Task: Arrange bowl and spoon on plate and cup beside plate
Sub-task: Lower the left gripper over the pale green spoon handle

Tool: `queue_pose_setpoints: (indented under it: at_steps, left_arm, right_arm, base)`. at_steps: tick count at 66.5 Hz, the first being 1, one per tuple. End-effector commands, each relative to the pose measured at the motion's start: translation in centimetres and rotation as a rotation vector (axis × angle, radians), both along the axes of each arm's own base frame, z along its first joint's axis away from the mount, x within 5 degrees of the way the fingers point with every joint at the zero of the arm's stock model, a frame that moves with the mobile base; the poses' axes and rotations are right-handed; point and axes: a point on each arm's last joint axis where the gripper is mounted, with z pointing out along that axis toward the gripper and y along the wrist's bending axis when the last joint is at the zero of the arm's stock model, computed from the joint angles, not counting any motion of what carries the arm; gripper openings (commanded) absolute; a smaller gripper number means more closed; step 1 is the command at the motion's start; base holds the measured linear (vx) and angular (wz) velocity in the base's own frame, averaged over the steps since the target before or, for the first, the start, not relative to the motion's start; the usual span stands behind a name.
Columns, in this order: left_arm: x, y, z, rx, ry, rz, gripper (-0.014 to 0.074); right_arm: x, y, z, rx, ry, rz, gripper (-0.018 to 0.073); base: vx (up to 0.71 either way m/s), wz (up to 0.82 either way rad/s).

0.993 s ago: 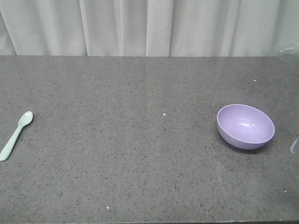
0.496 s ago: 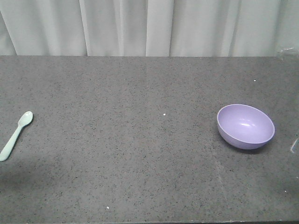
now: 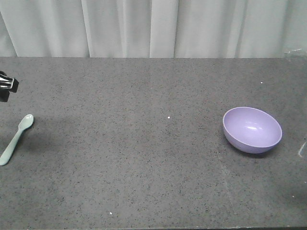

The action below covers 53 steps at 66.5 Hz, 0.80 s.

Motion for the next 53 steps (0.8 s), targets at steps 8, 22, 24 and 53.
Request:
queue_pose_setpoints:
  at_steps: [8,22,24,53]
  left_arm:
    - [1.6,1.1,-0.8,0.003,0.013,0.03,0.0464]
    - [3.3,2.6,-3.2,-0.069,0.068,0.041,0.0464]
    - [3.6,2.7,-3.6,-0.082,0.076,0.035,0.0464]
    - [6.3,3.5,-8.7,-0.138,0.192,0.054,0.0464]
  right_arm:
    - [0.2,0.0,1.6,-0.026,-0.084,0.002,0.057]
    - [0.2,0.0,1.6,-0.028,-0.083,0.002,0.057]
    - [0.2,0.0,1.6,-0.028,-0.083,0.002,0.057]
    - [0.2,0.0,1.6,-0.028,-0.081,0.002,0.057]
  base:
    - [0.0,0.0]
    - [0.0,0.0]
    - [0.0,0.0]
    - [0.0,0.0]
